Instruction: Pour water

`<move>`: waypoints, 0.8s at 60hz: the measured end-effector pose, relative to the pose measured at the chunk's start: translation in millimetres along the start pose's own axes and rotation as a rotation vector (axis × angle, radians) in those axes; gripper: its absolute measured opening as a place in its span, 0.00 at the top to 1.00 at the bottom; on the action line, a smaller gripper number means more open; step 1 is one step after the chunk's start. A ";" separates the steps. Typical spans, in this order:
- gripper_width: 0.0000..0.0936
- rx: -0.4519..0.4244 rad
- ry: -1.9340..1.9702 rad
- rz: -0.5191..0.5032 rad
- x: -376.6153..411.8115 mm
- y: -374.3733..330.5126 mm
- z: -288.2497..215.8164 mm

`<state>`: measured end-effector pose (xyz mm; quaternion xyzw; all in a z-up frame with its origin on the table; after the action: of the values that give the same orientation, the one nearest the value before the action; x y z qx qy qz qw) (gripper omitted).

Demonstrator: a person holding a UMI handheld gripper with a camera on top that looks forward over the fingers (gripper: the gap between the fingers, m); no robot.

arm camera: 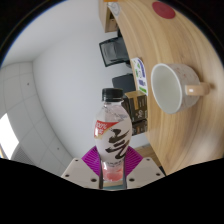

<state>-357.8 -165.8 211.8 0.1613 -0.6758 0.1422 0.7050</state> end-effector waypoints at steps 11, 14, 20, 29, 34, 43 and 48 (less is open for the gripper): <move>0.72 -0.027 -0.590 0.059 59.7 -19.7 -53.2; 0.72 -0.057 -0.752 0.068 74.7 -33.6 -78.4; 0.72 -0.119 -1.066 0.157 87.5 -44.1 -128.2; 0.72 -0.172 -1.433 0.353 66.1 -79.4 -200.3; 0.72 -0.160 -1.557 0.476 34.9 -94.1 -231.4; 0.72 -0.102 -1.666 0.624 -27.8 -117.5 -267.2; 0.72 -0.064 -1.666 0.662 -58.0 -122.0 -274.3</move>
<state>-60.6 -160.4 140.1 -0.0108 -0.9838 0.1563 -0.0872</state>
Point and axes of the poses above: the point between the fingertips, and its own axes, seen from behind it with the camera up: x to the left, z down, y forward, the way the camera looks, the point moved 6 cm from there along -y, backward, against the way the camera looks, and after that the axes turned 13 degrees about -y, right-handed, at the moved point
